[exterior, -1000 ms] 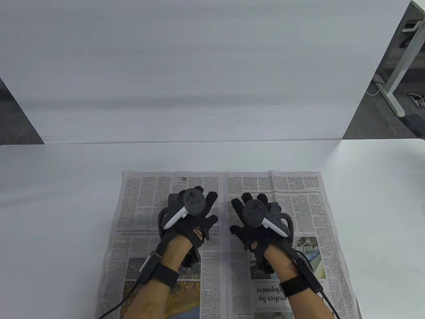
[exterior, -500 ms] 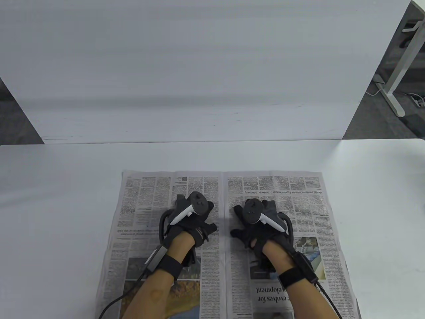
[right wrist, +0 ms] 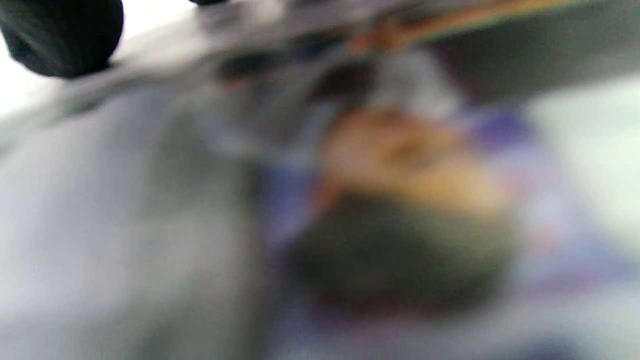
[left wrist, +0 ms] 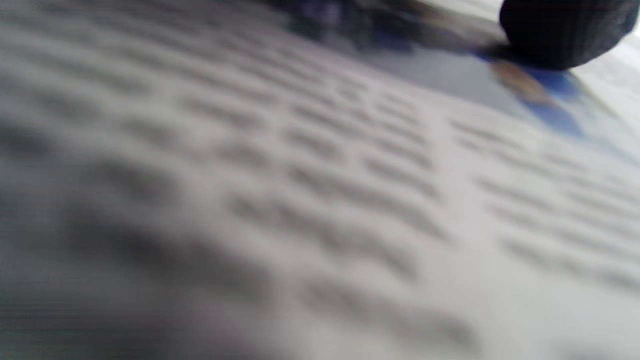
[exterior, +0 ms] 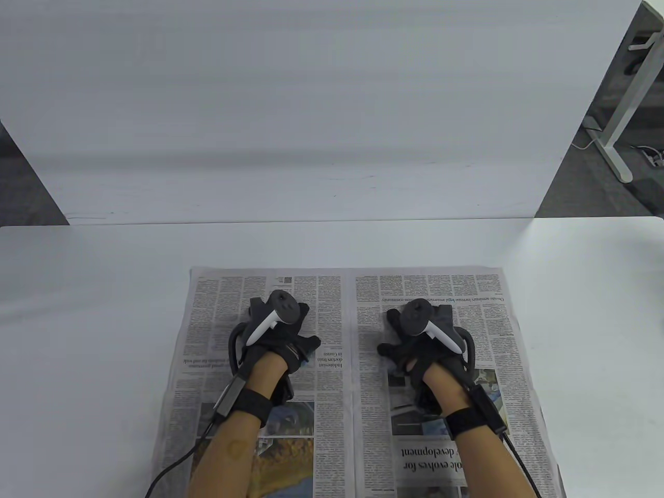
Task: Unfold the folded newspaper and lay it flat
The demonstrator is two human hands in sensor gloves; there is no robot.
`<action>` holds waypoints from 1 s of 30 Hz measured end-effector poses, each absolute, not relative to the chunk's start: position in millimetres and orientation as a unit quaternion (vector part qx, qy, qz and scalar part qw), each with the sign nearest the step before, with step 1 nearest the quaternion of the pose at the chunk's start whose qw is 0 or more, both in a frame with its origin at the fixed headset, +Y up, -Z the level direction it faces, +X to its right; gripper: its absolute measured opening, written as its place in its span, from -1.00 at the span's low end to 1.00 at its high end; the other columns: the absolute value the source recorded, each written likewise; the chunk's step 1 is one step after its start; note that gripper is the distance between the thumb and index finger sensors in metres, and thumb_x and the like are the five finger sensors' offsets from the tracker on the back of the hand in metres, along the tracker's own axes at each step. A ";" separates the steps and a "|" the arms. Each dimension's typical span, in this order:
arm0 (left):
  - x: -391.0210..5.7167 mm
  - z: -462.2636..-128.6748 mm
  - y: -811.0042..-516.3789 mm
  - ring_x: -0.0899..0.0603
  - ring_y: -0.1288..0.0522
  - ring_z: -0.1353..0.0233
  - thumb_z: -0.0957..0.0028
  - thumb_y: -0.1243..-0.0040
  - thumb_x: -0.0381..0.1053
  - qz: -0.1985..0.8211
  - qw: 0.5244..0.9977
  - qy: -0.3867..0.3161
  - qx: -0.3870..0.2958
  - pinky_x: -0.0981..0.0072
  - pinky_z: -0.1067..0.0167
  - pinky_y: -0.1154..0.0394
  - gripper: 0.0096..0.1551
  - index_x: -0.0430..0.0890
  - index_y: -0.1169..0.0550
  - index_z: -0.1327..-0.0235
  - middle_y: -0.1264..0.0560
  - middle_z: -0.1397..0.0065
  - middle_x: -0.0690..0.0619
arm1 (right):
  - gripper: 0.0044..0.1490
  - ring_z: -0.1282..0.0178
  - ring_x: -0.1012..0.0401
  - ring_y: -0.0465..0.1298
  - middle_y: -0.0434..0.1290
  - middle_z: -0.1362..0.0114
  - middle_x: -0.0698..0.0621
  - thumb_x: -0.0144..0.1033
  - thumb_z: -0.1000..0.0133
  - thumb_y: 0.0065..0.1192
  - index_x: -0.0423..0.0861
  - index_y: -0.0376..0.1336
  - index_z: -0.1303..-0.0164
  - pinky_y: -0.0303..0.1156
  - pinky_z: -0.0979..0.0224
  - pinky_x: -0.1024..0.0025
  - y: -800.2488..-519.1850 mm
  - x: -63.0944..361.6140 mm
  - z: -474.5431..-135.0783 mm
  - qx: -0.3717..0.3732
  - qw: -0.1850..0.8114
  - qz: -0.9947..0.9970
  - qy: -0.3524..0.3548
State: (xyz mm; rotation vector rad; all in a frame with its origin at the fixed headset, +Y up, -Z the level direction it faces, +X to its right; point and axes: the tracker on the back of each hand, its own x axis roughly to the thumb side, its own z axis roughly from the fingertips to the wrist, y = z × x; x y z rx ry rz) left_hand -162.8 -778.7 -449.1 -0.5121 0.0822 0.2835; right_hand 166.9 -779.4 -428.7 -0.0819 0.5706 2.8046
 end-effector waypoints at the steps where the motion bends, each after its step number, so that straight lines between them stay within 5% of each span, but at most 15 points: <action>1: -166.3 -450.2 -778.5 -0.45 0.53 -0.55 0.07 -0.16 0.42 0.141 0.956 0.046 -0.253 -0.60 -0.32 0.37 -0.03 0.42 0.10 -0.47 0.43 -0.64 0.08 | 0.04 -0.65 -0.23 -0.40 -0.35 -0.76 0.04 0.44 0.06 0.18 0.36 -0.17 -0.55 -0.29 -0.29 -0.64 -779.1 170.8 -429.9 -0.034 0.139 0.970 0.197; 30: -288.6 -450.8 -776.5 -0.43 0.56 -0.56 0.08 -0.20 0.36 0.186 0.933 0.180 -0.249 -0.58 -0.36 0.42 -0.01 0.42 0.11 -0.45 0.44 -0.63 0.15 | 0.06 -0.64 -0.22 -0.38 -0.34 -0.76 0.01 0.37 0.04 0.20 0.29 -0.18 -0.57 -0.31 -0.30 -0.62 -778.5 290.6 -428.0 -0.148 0.170 0.958 0.175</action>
